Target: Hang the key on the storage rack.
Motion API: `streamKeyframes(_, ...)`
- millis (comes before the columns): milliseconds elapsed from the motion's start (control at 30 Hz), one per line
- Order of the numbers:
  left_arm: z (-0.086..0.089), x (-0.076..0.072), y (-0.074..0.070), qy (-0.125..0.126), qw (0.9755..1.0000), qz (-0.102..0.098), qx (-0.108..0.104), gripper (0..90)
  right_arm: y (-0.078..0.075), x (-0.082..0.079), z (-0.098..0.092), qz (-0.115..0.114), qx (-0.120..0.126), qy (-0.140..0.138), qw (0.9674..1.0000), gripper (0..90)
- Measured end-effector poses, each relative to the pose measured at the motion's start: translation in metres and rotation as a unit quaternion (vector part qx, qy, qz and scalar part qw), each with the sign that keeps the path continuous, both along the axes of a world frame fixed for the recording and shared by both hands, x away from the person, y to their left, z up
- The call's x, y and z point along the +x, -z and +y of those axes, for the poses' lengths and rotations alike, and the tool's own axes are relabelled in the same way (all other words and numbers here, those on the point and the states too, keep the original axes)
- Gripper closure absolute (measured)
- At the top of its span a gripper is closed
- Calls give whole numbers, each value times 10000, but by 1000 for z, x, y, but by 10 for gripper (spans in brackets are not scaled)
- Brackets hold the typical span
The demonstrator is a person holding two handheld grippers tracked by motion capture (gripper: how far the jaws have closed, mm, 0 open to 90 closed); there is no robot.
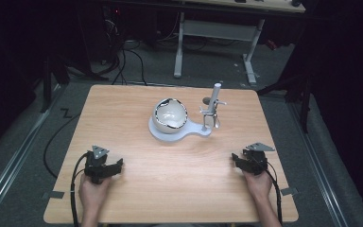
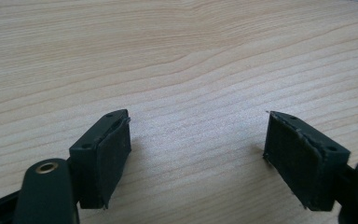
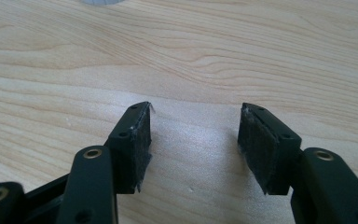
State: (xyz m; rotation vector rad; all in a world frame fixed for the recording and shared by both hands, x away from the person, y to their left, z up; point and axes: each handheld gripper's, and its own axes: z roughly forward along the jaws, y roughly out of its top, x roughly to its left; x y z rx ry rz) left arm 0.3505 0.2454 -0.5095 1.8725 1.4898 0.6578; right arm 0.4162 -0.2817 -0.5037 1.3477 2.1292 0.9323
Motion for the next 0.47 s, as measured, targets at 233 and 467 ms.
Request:
streamKeyframes(233, 1, 0, 0, 7, 10000, 8, -23, 231, 0, 0, 0, 0, -6, 11, 10000, 435)
streamKeyframes(467, 1, 0, 0, 4, 10000, 12, -40, 231, 0, 0, 0, 2, -14, 47, 10000, 423)
